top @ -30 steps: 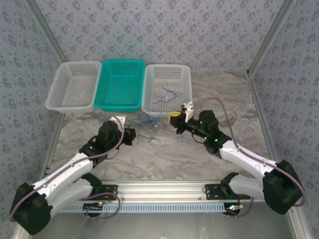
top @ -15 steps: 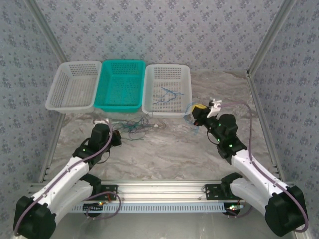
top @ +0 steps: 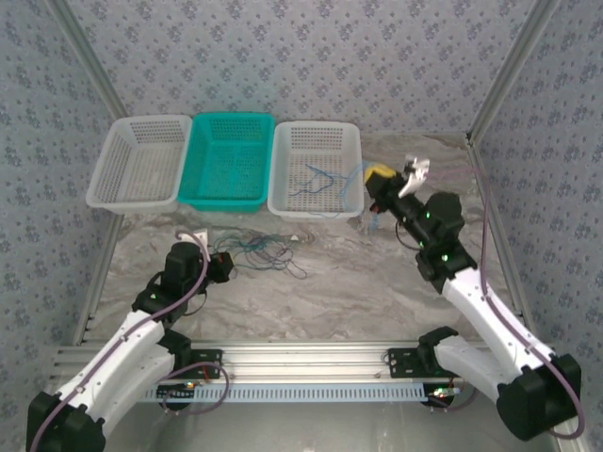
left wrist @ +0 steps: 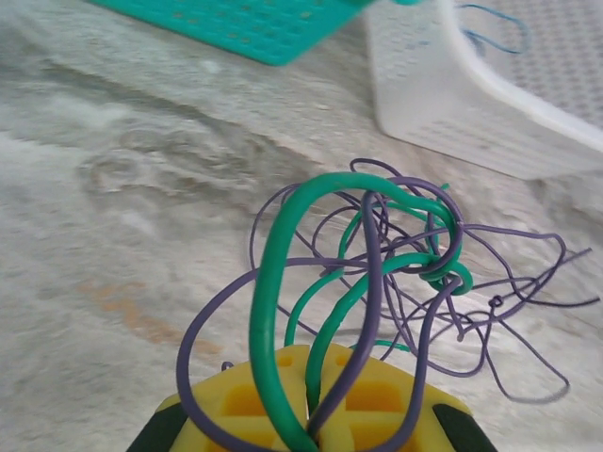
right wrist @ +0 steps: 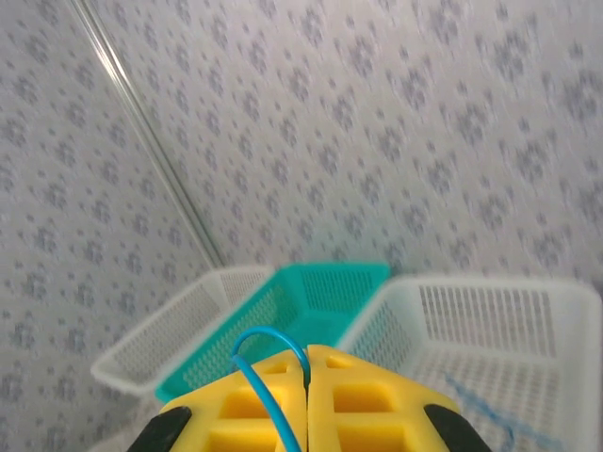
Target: Untangle the cables
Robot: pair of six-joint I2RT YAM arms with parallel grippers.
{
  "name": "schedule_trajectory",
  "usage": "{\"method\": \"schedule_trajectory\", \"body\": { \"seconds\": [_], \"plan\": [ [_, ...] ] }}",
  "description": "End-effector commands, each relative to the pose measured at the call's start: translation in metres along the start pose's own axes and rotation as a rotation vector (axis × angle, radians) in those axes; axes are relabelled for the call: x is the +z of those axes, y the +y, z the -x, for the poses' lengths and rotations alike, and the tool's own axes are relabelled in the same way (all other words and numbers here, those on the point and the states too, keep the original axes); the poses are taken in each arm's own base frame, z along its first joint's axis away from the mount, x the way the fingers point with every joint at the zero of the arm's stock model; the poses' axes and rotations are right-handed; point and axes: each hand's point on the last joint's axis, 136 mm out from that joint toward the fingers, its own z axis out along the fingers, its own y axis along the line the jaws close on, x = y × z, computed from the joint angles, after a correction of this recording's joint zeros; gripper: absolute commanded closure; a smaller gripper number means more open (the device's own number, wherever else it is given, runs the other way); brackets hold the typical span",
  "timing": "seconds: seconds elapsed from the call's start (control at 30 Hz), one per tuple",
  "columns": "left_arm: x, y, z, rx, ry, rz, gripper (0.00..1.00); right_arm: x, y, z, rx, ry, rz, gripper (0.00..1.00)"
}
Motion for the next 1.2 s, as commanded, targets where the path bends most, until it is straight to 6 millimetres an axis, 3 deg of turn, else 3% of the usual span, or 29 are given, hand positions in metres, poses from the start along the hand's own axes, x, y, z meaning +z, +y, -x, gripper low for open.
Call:
{"method": "schedule_trajectory", "body": {
  "seconds": [0.0, 0.2, 0.37, 0.4, 0.47, 0.5, 0.53, 0.6, 0.67, 0.83, 1.0, 1.07, 1.17],
  "plan": [
    [-0.01, -0.041, 0.016, 0.07, -0.042, -0.192, 1.0, 0.038, -0.01, 0.01, -0.03, 0.043, -0.044, 1.0],
    [-0.017, -0.052, 0.022, 0.089, -0.053, -0.215, 1.0, 0.131, -0.052, -0.031, -0.052, 0.168, -0.099, 1.0],
    [-0.018, -0.052, 0.024, 0.081, -0.056, -0.199, 1.0, 0.183, -0.094, -0.095, -0.033, 0.279, -0.172, 0.99],
    [-0.018, -0.051, 0.024, 0.079, -0.056, -0.191, 1.0, 0.191, -0.099, -0.112, -0.025, 0.333, -0.174, 0.9],
    [-0.019, -0.051, 0.026, 0.08, -0.06, -0.189, 1.0, 0.202, -0.108, -0.143, 0.013, 0.464, -0.201, 0.61],
    [-0.019, -0.052, 0.027, 0.082, -0.063, -0.192, 1.0, 0.206, -0.111, -0.149, 0.044, 0.52, -0.229, 0.51],
    [-0.02, -0.054, 0.028, 0.082, -0.065, -0.197, 1.0, 0.204, -0.117, -0.158, 0.08, 0.588, -0.281, 0.46],
    [-0.022, -0.054, 0.031, 0.082, -0.069, -0.19, 1.0, 0.198, -0.123, -0.157, 0.107, 0.641, -0.351, 0.41],
    [-0.023, -0.051, 0.033, 0.078, -0.07, -0.163, 1.0, 0.189, -0.123, -0.145, 0.134, 0.646, -0.394, 0.34],
    [-0.027, -0.052, 0.039, 0.074, -0.083, -0.145, 1.0, 0.167, -0.096, -0.11, 0.163, 0.639, -0.343, 0.26],
    [-0.032, -0.058, 0.044, 0.077, -0.082, -0.157, 1.0, 0.13, -0.033, -0.067, 0.145, 0.575, -0.151, 0.26],
    [-0.034, -0.059, 0.046, 0.077, -0.082, -0.157, 1.0, 0.109, -0.007, -0.06, 0.126, 0.563, -0.09, 0.26],
    [-0.035, -0.064, 0.047, 0.092, -0.084, -0.178, 1.0, 0.075, 0.038, -0.066, 0.018, 0.558, 0.035, 0.25]
  ]
}}
